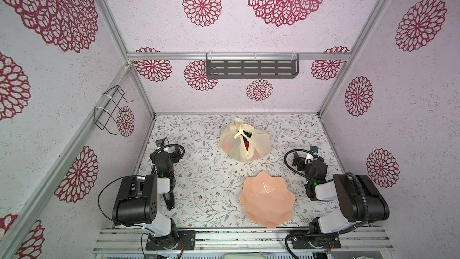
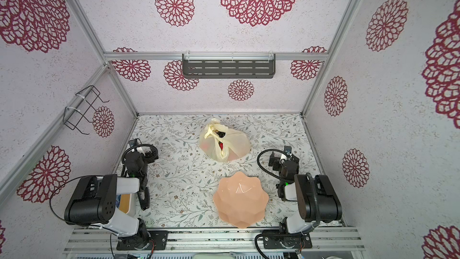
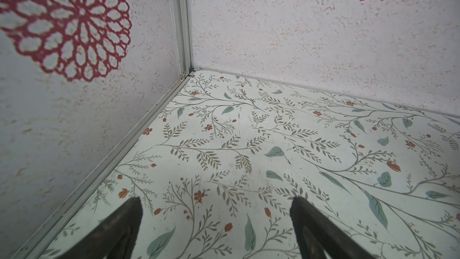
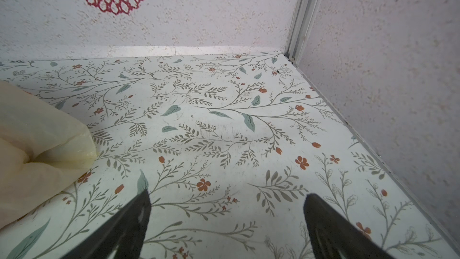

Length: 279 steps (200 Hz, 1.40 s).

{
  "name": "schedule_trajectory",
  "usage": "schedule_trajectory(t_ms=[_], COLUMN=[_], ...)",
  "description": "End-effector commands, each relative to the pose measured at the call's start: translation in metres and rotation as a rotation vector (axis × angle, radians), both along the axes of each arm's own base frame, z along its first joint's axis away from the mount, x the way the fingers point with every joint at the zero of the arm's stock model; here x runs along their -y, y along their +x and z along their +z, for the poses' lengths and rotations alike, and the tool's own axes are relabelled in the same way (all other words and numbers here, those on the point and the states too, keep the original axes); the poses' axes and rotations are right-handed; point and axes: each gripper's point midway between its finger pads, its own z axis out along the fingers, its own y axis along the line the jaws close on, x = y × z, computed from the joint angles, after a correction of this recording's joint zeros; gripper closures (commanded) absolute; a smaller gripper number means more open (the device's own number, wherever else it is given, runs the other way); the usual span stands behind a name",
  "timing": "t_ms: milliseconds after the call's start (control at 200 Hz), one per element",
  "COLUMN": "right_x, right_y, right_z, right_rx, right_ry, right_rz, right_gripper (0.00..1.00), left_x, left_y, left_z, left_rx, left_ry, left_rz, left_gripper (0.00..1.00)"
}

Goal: Take fruits out of the plastic bag
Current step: Untie the plastic bag at the center of the board.

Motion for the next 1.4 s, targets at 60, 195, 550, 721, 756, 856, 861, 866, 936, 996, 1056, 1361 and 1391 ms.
schedule_trajectory(t_ms=[60,195,550,721,756,856,861,866,936,996,1056,1361,1391], right_x=[-0.002,0.0,0.006,0.009,0.004,-0.018,-0.018,-0.02,-0.046,-0.07,-0.096,-0.214,-0.219], right_y=[0.004,0.002,-0.013,-0.028,-0.03,-0.034,-0.034,-0.034,-0.038,-0.044,-0.051,-0.103,-0.104], right_z=[0.016,0.016,0.04,0.093,0.108,0.156,0.156,0.158,0.195,0.222,0.244,0.267,0.266], right_rx=[0.055,0.062,0.129,0.207,0.217,0.211,0.211,0.209,0.189,0.175,0.159,0.131,0.136], right_ry=[-0.005,-0.004,-0.005,0.071,0.09,0.156,0.156,0.16,0.201,0.23,0.249,0.096,0.079], right_rz=[0.008,-0.006,-0.04,-0.078,-0.047,0.069,0.069,0.079,0.222,0.356,0.494,1.035,1.043], right_gripper=[0.01,0.01,0.04,0.1,0.11,0.15,0.15,0.15,0.18,0.21,0.22,0.23,0.24], left_x=[-0.001,-0.003,0.003,0.022,0.032,0.069,0.071,0.075,0.113,0.149,0.184,0.294,0.296], left_y=[0.003,0.001,-0.011,-0.016,-0.016,-0.014,-0.014,-0.014,-0.017,-0.023,-0.034,-0.118,-0.119], left_z=[0.009,0.01,0.035,0.082,0.093,0.135,0.137,0.14,0.172,0.196,0.218,0.248,0.245], left_rx=[0.022,0.03,0.08,0.076,0.075,0.088,0.09,0.091,0.115,0.125,0.133,0.096,0.092], left_ry=[0.007,0.008,0.031,0.081,0.078,0.066,0.065,0.063,0.033,-0.011,-0.066,-0.139,-0.14], left_rz=[-0.007,0.006,0.003,0.017,-0.008,-0.095,-0.1,-0.109,-0.224,-0.364,-0.514,-1.113,-1.123], left_gripper=[0.03,0.03,0.0,0.02,0.03,0.05,0.05,0.05,0.06,0.07,0.09,0.11,0.11])
